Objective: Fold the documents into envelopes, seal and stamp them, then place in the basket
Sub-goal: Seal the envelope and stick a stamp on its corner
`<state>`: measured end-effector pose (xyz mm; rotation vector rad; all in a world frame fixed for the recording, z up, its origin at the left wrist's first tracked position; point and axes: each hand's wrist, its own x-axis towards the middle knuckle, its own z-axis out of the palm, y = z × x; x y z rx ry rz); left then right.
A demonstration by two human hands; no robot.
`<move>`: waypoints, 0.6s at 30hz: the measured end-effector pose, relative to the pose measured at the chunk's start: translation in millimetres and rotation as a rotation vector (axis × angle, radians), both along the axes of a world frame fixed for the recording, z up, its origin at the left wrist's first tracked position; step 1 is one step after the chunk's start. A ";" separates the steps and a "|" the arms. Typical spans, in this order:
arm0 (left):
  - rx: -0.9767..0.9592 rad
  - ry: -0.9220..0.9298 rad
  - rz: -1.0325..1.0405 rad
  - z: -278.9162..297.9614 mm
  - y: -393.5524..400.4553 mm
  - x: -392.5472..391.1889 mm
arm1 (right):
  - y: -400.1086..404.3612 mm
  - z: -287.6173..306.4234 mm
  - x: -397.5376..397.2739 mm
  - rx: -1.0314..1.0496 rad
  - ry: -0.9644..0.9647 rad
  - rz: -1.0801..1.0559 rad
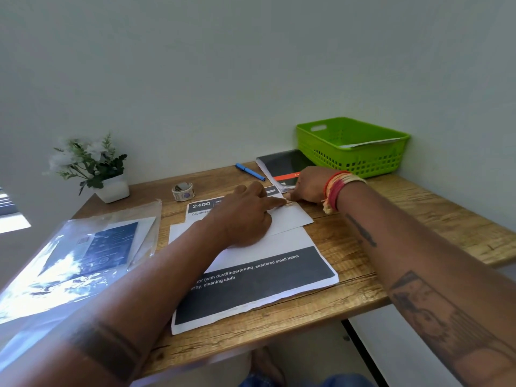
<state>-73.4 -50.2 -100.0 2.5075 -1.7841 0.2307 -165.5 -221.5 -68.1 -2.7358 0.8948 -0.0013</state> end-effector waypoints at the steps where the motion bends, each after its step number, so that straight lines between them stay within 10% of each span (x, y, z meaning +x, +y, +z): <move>1: -0.002 -0.003 0.001 0.3 0.3 -0.2 | 3.1 0.2 1.3 -0.022 0.005 0.002; 18: 0.051 0.003 0.053 3.4 0.4 -6.5 | -1.4 10.7 -17.4 0.179 0.023 0.097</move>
